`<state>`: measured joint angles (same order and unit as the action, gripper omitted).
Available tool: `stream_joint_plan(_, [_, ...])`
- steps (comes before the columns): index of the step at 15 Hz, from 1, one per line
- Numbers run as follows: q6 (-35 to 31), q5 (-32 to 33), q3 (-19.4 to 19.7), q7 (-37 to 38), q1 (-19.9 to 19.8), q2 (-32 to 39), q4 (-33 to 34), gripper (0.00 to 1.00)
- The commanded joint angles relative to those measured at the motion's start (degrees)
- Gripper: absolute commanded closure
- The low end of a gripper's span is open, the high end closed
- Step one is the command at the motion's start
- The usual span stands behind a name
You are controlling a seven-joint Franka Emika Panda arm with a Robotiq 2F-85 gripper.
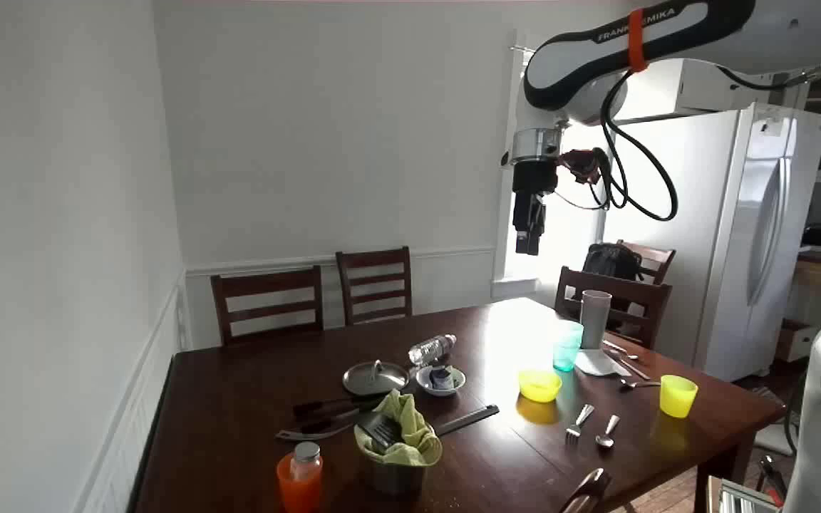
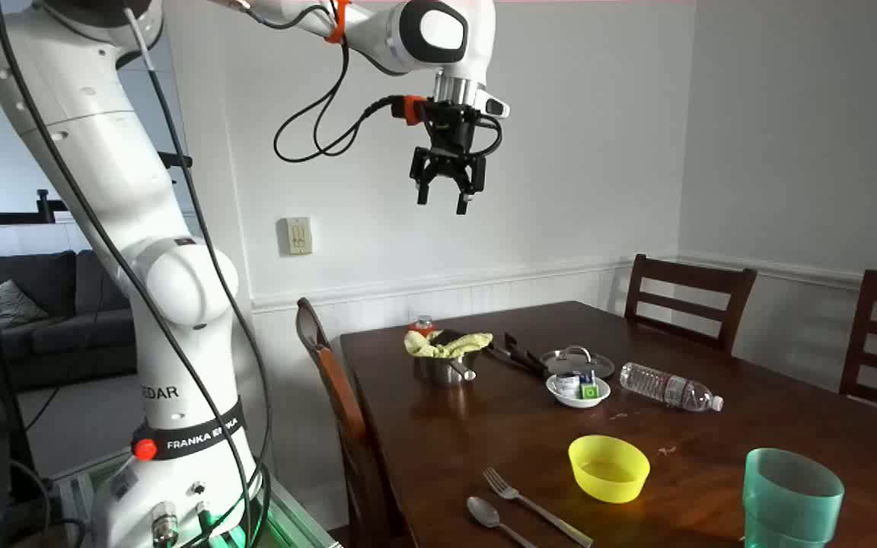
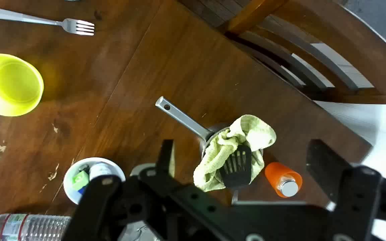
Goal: Put one silver fork and spoon on top of the yellow bowl.
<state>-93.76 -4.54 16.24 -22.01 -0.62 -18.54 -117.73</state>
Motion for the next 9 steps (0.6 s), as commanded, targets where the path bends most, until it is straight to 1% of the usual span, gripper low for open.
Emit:
stream_joint_plan(1, [0.2, -0.5, -1.5, -0.5, -1.8, 0.2, 0.1, 0.0])
stream_joint_plan(5, [0.1, -0.5, -1.5, -0.5, -1.8, 0.3, 0.1, 0.0])
stream_joint_plan(6, [-0.5, -0.6, -1.1, 0.8, -2.4, 0.9, -0.2, 0.0])
stream_joint_plan(9, [-5.6, 0.3, -0.5, 7.2, -5.9, 1.8, -4.5, 0.0])
